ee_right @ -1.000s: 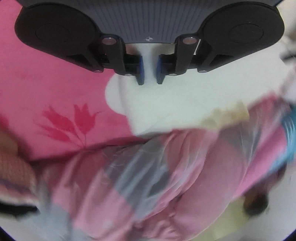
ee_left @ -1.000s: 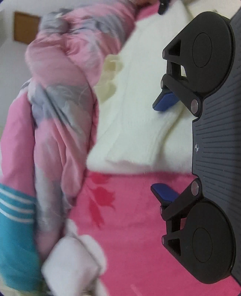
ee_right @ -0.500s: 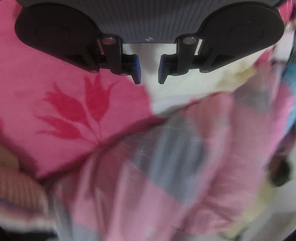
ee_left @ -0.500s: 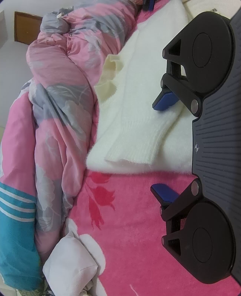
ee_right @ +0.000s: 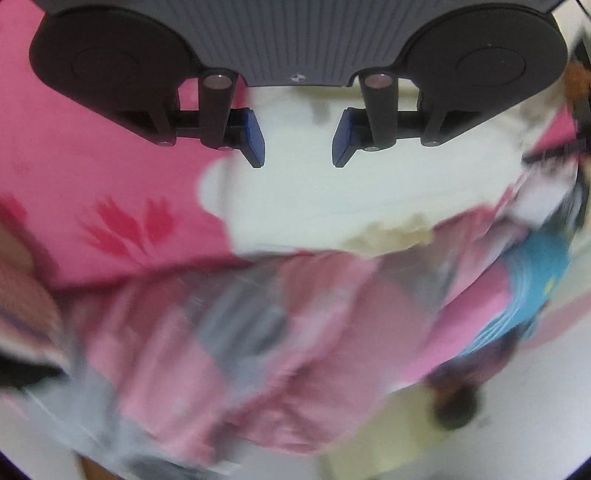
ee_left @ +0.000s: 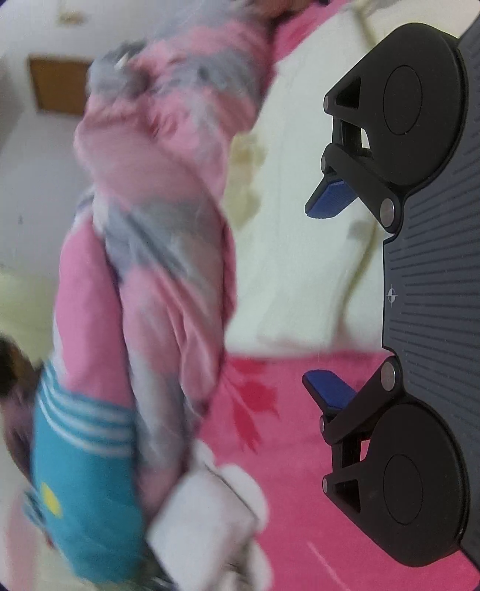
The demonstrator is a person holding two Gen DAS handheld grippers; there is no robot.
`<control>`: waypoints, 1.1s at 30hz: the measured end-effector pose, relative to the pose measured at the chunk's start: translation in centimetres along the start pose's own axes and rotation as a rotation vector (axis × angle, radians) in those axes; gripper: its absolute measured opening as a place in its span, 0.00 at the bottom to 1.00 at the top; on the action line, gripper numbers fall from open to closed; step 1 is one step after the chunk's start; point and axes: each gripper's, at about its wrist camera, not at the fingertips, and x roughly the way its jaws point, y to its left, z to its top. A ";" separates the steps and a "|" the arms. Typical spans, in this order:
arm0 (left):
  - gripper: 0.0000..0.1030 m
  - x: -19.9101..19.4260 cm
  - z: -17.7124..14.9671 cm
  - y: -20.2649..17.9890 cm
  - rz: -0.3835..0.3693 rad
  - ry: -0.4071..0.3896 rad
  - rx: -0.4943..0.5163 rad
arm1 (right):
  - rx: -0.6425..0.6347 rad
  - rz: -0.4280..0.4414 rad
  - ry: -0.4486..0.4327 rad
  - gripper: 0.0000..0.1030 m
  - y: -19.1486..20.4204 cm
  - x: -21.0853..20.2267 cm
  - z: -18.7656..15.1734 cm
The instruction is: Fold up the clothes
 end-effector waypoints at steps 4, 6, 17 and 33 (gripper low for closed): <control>0.95 1.4 -0.8 -2.2 0.057 0.082 0.137 | -0.199 -0.064 0.065 0.42 2.9 2.6 -2.0; 0.98 1.7 -0.7 -1.8 0.056 0.102 0.113 | -0.242 -0.094 0.060 0.42 3.7 2.8 -2.4; 0.96 -0.6 0.0 -0.8 0.070 0.018 0.033 | -0.256 -0.106 0.039 0.43 3.7 2.7 -2.8; 0.68 14.1 10.2 -4.4 -0.005 0.009 -0.066 | 0.039 0.134 0.105 0.37 8.5 19.2 13.8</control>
